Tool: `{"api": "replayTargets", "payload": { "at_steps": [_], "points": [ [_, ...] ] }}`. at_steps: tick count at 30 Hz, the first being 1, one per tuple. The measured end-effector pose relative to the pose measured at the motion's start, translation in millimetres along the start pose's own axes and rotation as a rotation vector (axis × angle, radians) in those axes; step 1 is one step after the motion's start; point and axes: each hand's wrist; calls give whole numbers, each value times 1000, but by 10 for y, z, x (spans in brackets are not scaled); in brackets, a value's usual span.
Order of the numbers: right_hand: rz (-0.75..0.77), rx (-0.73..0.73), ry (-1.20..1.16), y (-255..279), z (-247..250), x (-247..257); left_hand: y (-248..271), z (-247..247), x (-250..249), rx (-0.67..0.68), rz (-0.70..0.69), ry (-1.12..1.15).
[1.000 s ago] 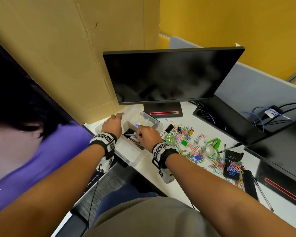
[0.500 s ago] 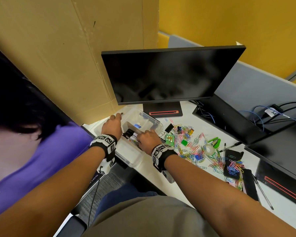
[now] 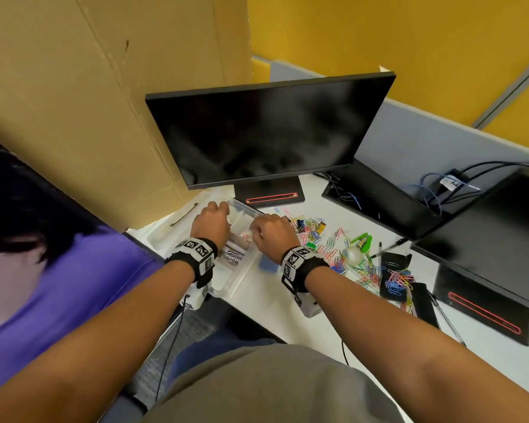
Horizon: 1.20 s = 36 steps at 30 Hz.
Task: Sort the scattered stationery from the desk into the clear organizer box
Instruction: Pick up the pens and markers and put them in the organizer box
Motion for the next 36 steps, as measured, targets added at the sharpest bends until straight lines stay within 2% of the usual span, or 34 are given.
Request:
{"api": "replayTargets", "payload": {
  "at_steps": [8,24,32,36],
  "points": [
    [-183,-10,36,416,131,-655,-86,-269,-829,38,-197,6],
    [-622,107,61,1937,103,-2055,32,-1164,-2252,301,-493,-98],
    [-957,247,104,2657,27,-2722,-36,-1663,-2833,407,-568,-167],
    [-1042,337,132,2942,-61,-2950,-111,-1887,-3051,443,-590,-202]
  ]
}}
Point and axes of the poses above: each hand's wrist, its own y-axis away from the middle knuckle, its own z-axis out of the back of the hand, x = y × z, and after that the axes turned 9 degrees about y, right-handed
